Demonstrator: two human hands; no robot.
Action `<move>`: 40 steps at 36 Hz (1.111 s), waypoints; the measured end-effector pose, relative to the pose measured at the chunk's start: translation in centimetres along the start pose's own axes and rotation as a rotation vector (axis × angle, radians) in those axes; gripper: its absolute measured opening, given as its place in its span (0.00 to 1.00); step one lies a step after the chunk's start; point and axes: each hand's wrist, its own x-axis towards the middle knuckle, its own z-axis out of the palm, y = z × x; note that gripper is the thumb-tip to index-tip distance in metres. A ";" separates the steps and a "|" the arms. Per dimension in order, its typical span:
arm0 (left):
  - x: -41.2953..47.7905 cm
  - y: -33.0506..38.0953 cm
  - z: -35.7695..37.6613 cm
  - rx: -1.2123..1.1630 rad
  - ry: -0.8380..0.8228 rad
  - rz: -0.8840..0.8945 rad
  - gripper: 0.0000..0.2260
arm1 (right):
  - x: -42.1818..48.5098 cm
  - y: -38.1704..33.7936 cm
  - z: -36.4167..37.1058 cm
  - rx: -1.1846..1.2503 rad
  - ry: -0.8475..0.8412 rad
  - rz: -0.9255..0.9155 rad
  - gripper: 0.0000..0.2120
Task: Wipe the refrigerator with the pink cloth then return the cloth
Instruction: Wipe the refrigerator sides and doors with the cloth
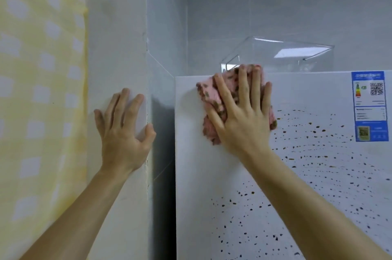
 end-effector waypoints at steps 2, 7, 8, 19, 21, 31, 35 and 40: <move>-0.1 0.1 0.1 -0.003 0.012 0.003 0.31 | 3.2 0.5 -0.1 -0.003 0.011 0.073 0.32; -0.1 0.3 0.2 -0.005 0.033 0.010 0.31 | 3.1 -0.2 -0.1 -0.022 0.036 0.139 0.30; -0.1 0.4 0.1 -0.007 0.033 0.001 0.31 | 2.0 -0.4 -0.2 -0.022 0.027 0.132 0.30; -0.7 6.6 0.8 -0.013 -0.008 0.202 0.27 | -9.9 -0.1 -1.1 -0.038 -0.055 -0.014 0.30; -1.7 8.3 1.4 -0.009 -0.056 0.275 0.27 | -9.5 0.8 -1.2 -0.056 -0.019 -0.047 0.32; -1.6 11.0 2.4 0.016 0.050 0.186 0.20 | 1.4 2.9 -0.2 -0.051 0.129 0.051 0.32; -1.6 11.8 2.6 0.007 0.089 0.154 0.18 | 0.7 3.0 -0.1 -0.035 0.147 0.053 0.28; -2.0 12.4 3.1 0.005 0.076 0.142 0.20 | -4.3 3.4 -1.2 -0.037 0.038 0.052 0.30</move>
